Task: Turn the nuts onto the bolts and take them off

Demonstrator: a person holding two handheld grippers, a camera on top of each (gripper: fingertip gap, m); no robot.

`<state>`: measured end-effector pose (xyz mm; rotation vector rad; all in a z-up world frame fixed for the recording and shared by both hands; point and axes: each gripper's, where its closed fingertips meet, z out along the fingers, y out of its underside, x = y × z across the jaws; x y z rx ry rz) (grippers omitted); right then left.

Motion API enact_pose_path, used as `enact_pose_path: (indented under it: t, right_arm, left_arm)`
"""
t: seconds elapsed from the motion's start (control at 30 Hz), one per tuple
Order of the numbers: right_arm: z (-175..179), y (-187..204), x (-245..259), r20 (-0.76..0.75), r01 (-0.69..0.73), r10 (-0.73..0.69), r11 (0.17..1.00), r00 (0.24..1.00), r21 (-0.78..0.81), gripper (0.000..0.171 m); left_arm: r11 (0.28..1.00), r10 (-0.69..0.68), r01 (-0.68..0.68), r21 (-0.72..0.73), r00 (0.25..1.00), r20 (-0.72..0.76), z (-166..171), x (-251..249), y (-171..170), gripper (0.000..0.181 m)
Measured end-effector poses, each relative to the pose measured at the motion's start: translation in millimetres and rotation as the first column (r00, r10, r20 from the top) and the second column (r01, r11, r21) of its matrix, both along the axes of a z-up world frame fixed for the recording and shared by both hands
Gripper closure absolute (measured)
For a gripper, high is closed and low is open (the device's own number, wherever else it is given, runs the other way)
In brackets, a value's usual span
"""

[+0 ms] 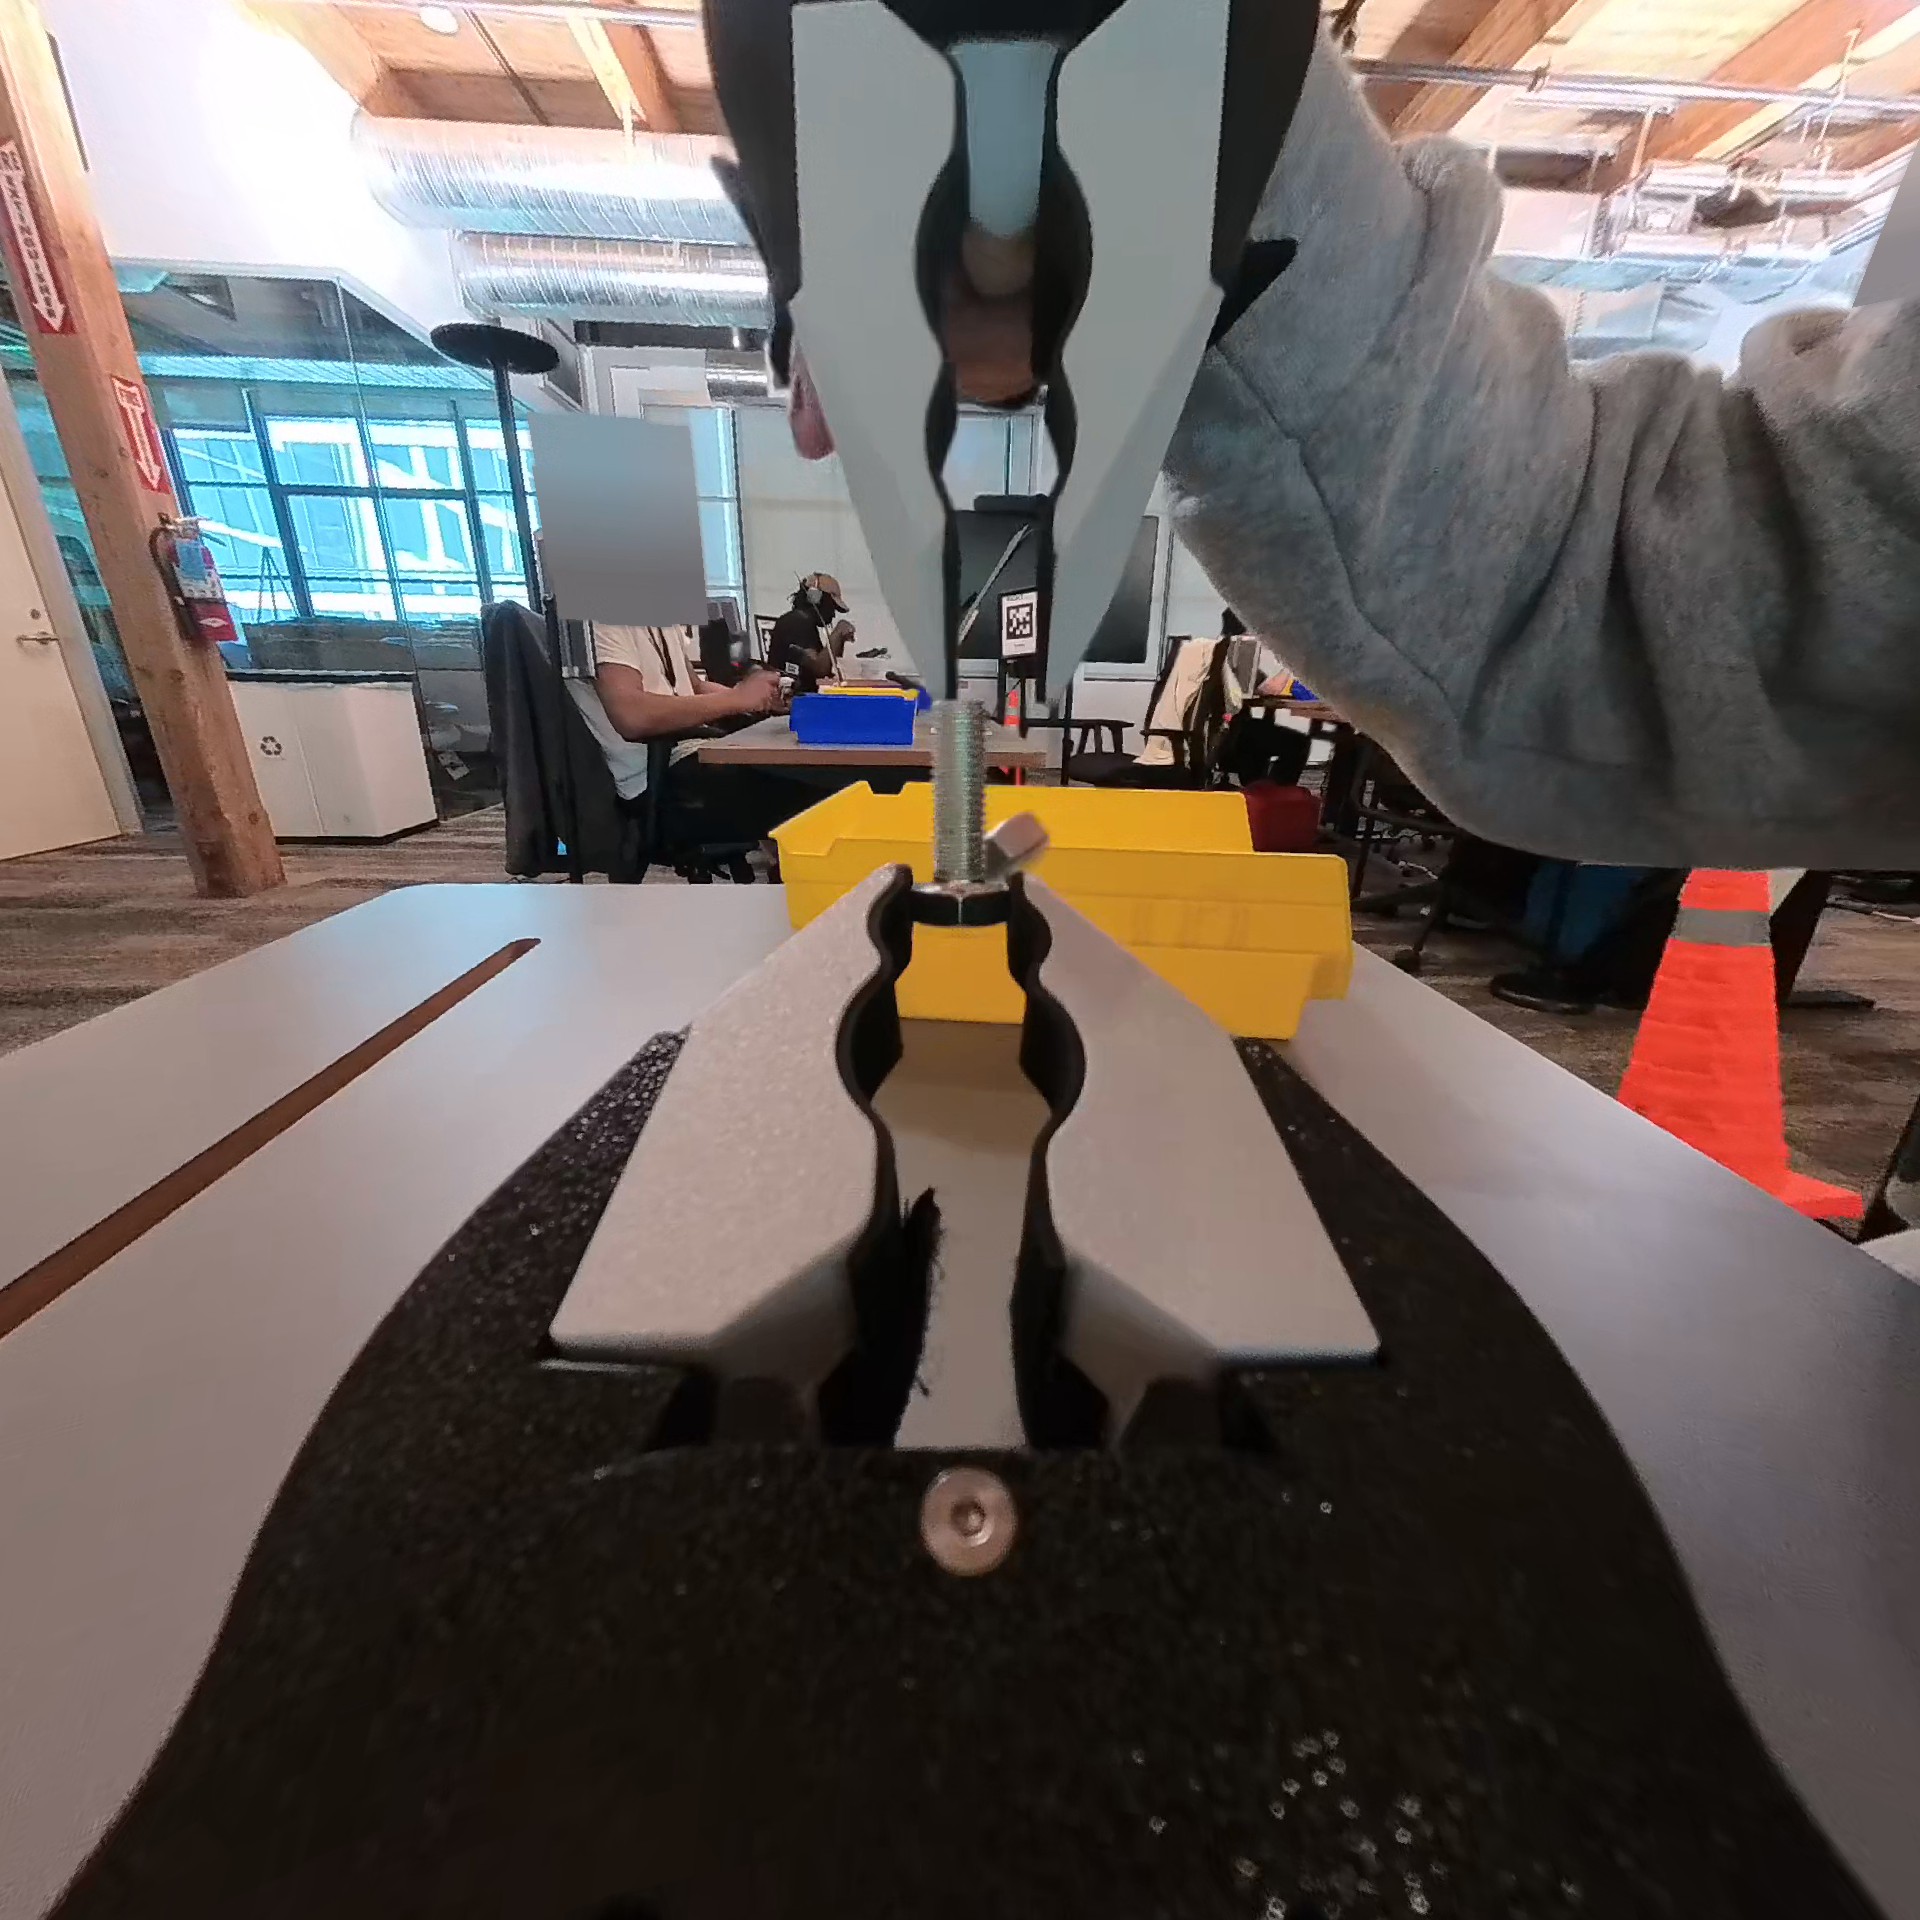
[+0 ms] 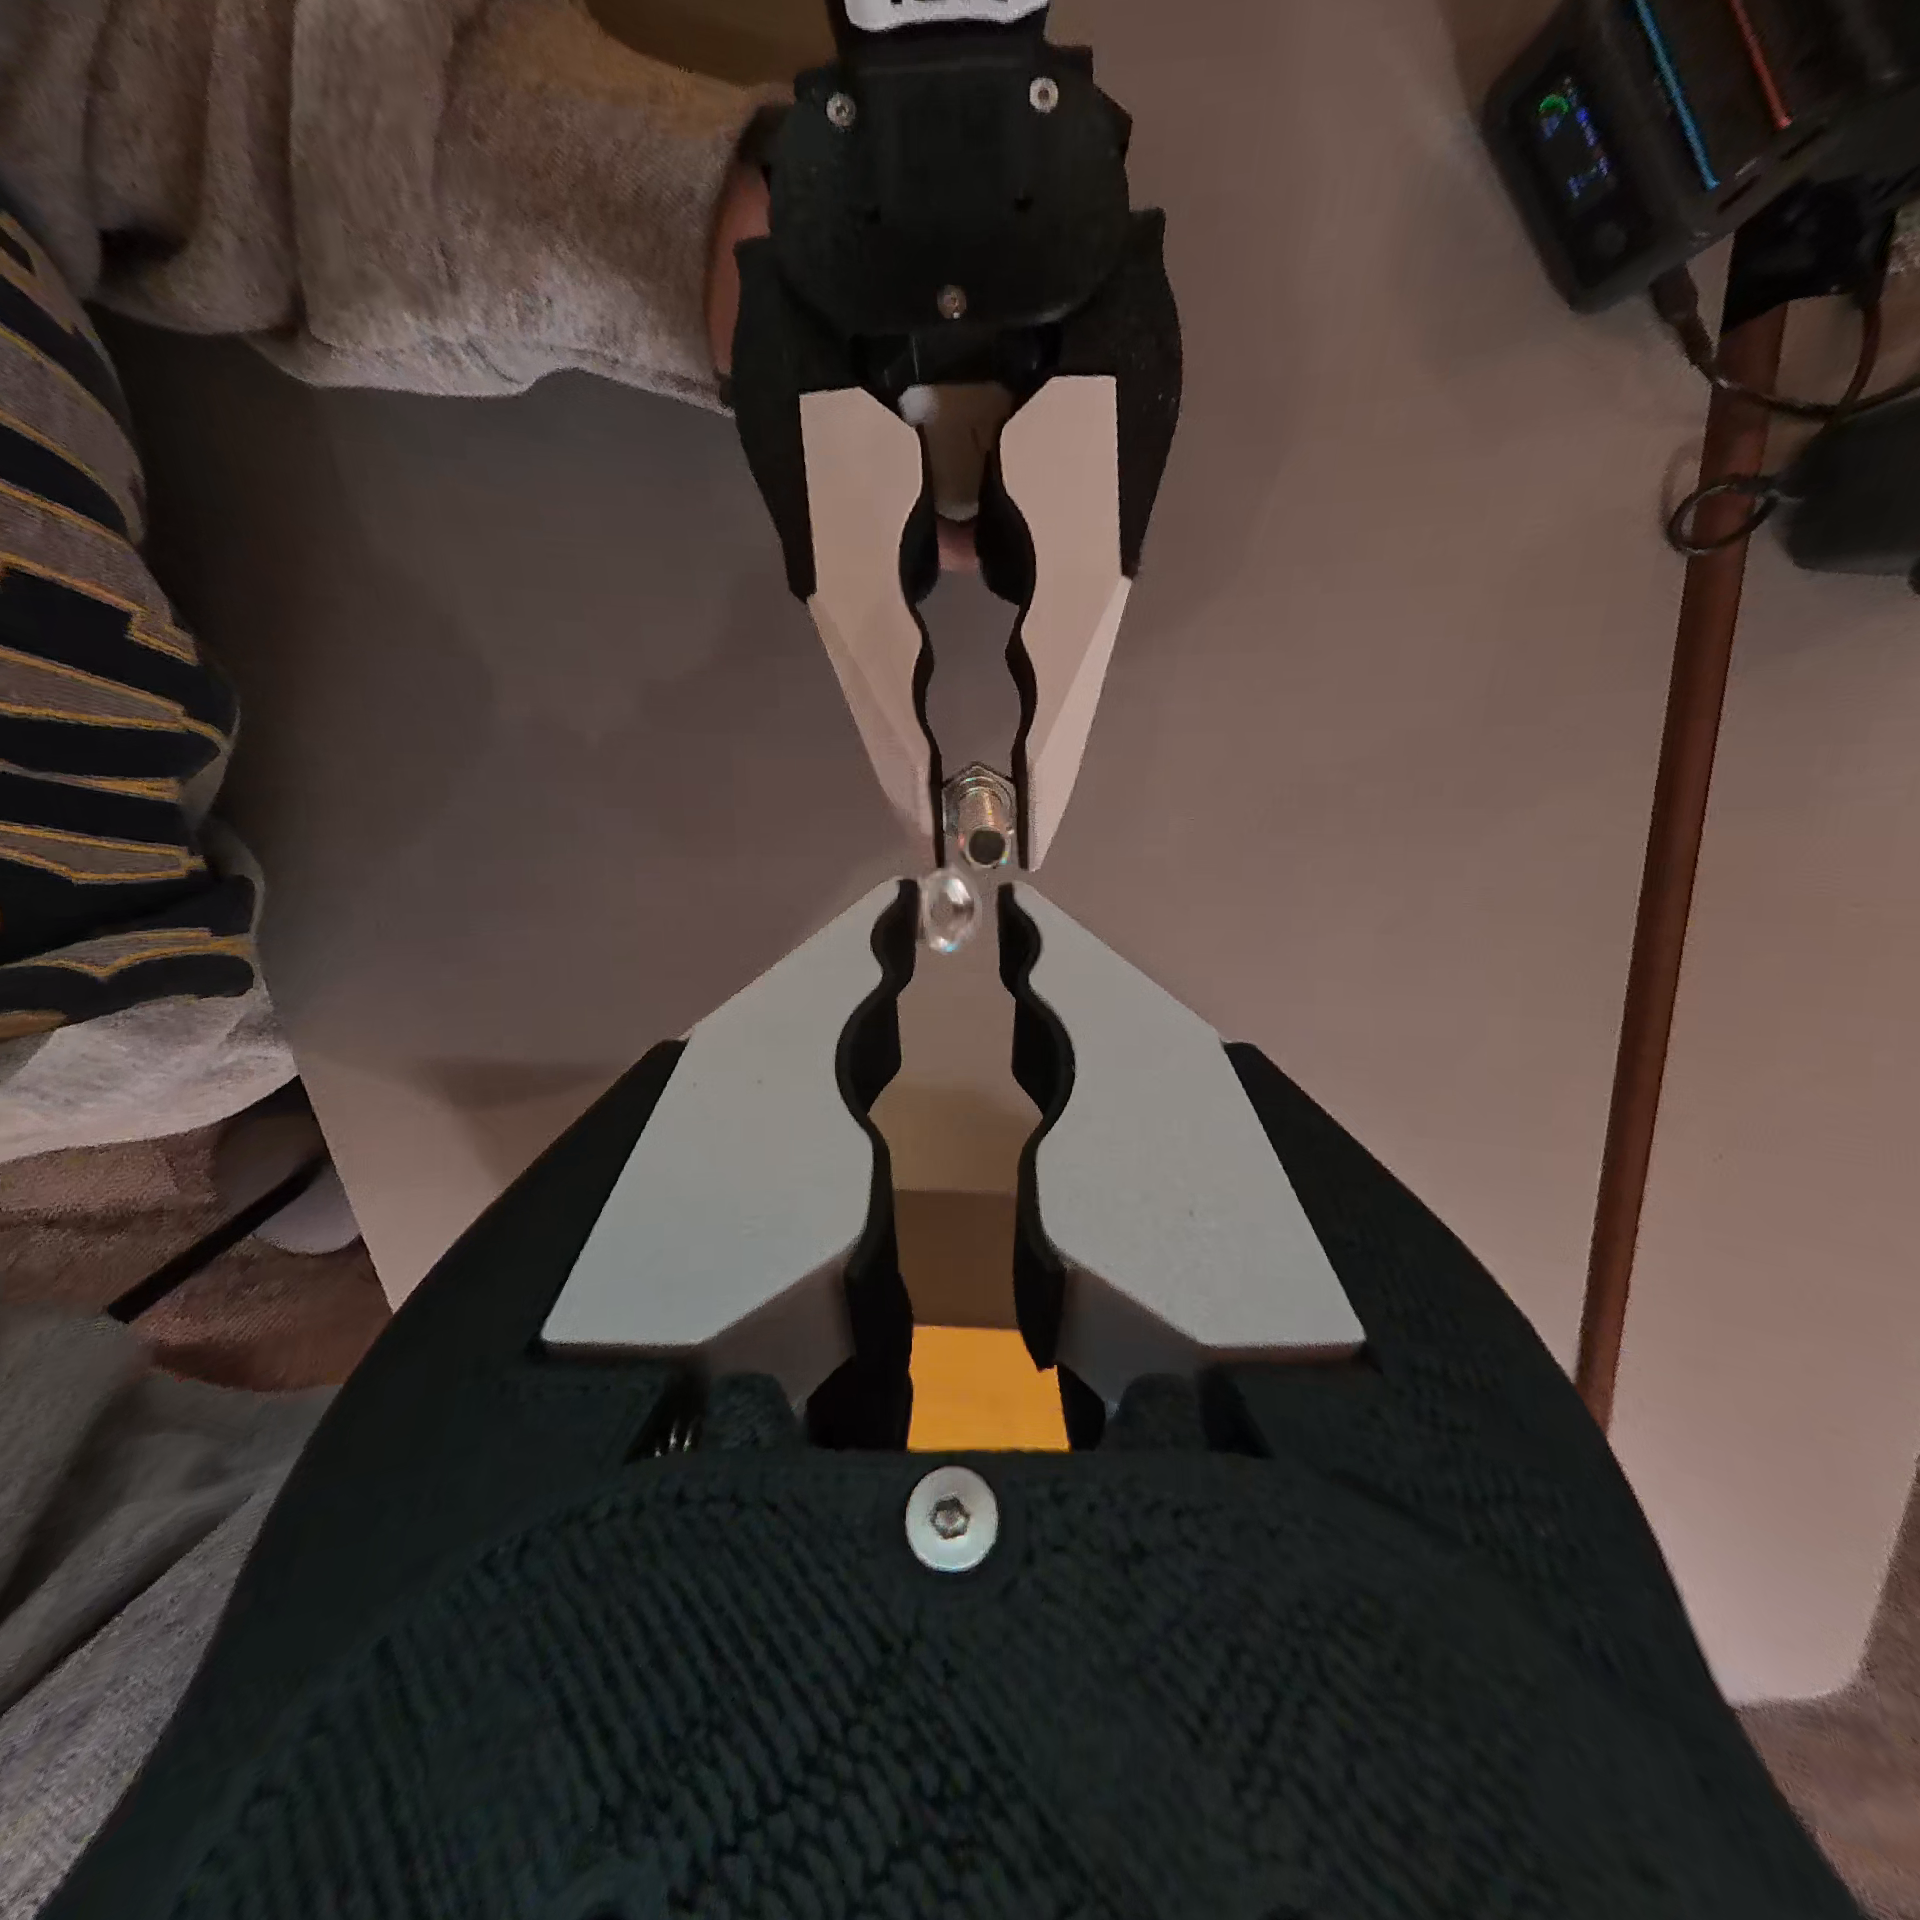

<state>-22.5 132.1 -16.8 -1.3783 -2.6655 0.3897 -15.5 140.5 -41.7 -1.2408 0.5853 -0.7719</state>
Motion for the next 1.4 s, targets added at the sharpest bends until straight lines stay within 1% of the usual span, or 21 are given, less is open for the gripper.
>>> enact_pose_path:
  t: [0.1, 0.2, 0.27, 0.3, 0.33, 0.37, 0.43, 0.47, 0.57, 0.6, 0.67, 0.7, 0.77, 0.8, 0.87, 0.93, 1.03, 1.07, 1.23, 1.37, 1.4]
  right_arm:
    - [5, -2, -4, -0.054, -0.005, 0.004, 1.000, 0.999, -0.011, 0.166]
    - [2, 5, -8, -0.107, 0.040, -0.040, 0.999, 0.993, -0.002, 0.165]
    - [-1, 15, -23, -0.248, 0.130, -0.128, 0.991, 0.960, -0.006, 0.164]
    - [-4, 26, -31, -0.349, 0.191, -0.178, 0.982, 0.920, 0.001, 0.164]
    - [-8, 41, -38, -0.468, 0.255, -0.221, 0.967, 0.856, 0.009, 0.164]
    - [-12, 56, -42, -0.587, 0.327, -0.281, 0.944, 0.759, -0.030, 0.164]
    - [-28, 80, -42, -0.757, 0.407, -0.393, 0.895, 0.522, -0.184, 0.163]
    - [-42, 89, -35, -0.820, 0.405, -0.384, 0.891, 0.424, -0.207, 0.163]
    - [-82, 108, -7, -0.895, 0.468, -0.384, 0.849, 0.226, -0.246, 0.169]
    - [-83, 110, -1, -0.913, 0.482, -0.368, 0.841, 0.174, -0.247, 0.169]
    - [-64, 111, 9, -0.958, 0.515, -0.282, 0.829, 0.047, -0.219, 0.168]
    - [-63, 111, 10, -0.967, 0.531, -0.250, 0.825, 0.040, -0.192, 0.167]
    - [-64, 113, 11, -0.978, 0.572, -0.197, 0.811, 0.068, -0.124, 0.163]
    - [-60, 111, 11, -0.983, 0.575, -0.175, 0.811, 0.054, -0.113, 0.163]
    - [-52, 103, 11, -0.981, 0.562, -0.194, 0.814, 0.029, -0.145, 0.161]
    - [-38, 98, 17, -0.971, 0.599, -0.238, 0.777, -0.002, -0.192, 0.156]
    - [-36, 94, 46, -0.937, 0.719, -0.347, 0.640, -0.044, -0.271, 0.149]
    - [-47, 92, 60, -0.911, 0.764, -0.409, 0.572, -0.052, -0.300, 0.148]
    - [-136, 52, 130, -0.654, 0.891, -0.756, 0.309, 0.017, -0.333, 0.130]
    - [-146, 39, 183, -0.610, 0.950, -0.793, 0.187, -0.003, -0.248, 0.128]
    - [-149, 36, 193, -0.584, 0.960, -0.812, 0.157, -0.007, -0.230, 0.124]
  left_arm:
    - [1.000, 0.008, -0.008, -0.008, 1.000, 0.005, 0, -2, 1, 0.166]
    - [0.995, 0.073, -0.074, -0.064, 0.997, -0.019, -9, -10, 11, 0.166]
    - [0.986, 0.137, -0.138, -0.097, 0.990, -0.018, -14, -19, 18, 0.166]
    - [0.980, 0.165, -0.167, -0.110, 0.986, -0.023, -16, -23, 21, 0.166]
    - [0.974, 0.194, -0.196, -0.114, 0.981, -0.025, -16, -27, 23, 0.166]
    - [0.971, 0.210, -0.211, -0.108, 0.977, -0.024, -15, -29, 23, 0.166]
    - [0.975, 0.202, -0.203, -0.092, 0.979, -0.020, -11, -27, 20, 0.166]
    - [0.976, 0.201, -0.202, -0.082, 0.979, -0.018, -10, -26, 19, 0.166]
    - [0.978, 0.191, -0.193, -0.080, 0.981, -0.030, -11, -22, 19, 0.166]
    - [0.977, 0.197, -0.200, -0.075, 0.980, -0.039, -11, -21, 19, 0.166]
    - [0.974, 0.210, -0.214, -0.071, 0.976, -0.055, -13, -20, 21, 0.166]
    - [0.969, 0.232, -0.236, -0.068, 0.971, -0.063, -14, -21, 23, 0.166]
    - [0.956, 0.279, -0.284, -0.068, 0.957, -0.080, -16, -24, 26, 0.166]
    - [0.952, 0.293, -0.300, -0.068, 0.952, -0.087, -17, -25, 28, 0.166]
    - [0.944, 0.317, -0.324, -0.067, 0.943, -0.097, -17, -26, 29, 0.166]
    - [0.930, 0.356, -0.364, -0.057, 0.927, -0.117, -18, -28, 30, 0.166]
    - [0.900, 0.426, -0.435, -0.025, 0.890, -0.163, -19, -29, 32, 0.166]
    - [0.891, 0.444, -0.453, -0.012, 0.879, -0.175, -19, -28, 33, 0.166]
    - [0.900, 0.428, -0.433, 0.038, 0.866, -0.260, -24, -10, 33, 0.166]
    - [0.911, 0.408, -0.410, 0.055, 0.867, -0.286, -26, -1, 31, 0.166]
    - [0.913, 0.401, -0.404, 0.051, 0.871, -0.284, -26, 1, 31, 0.166]
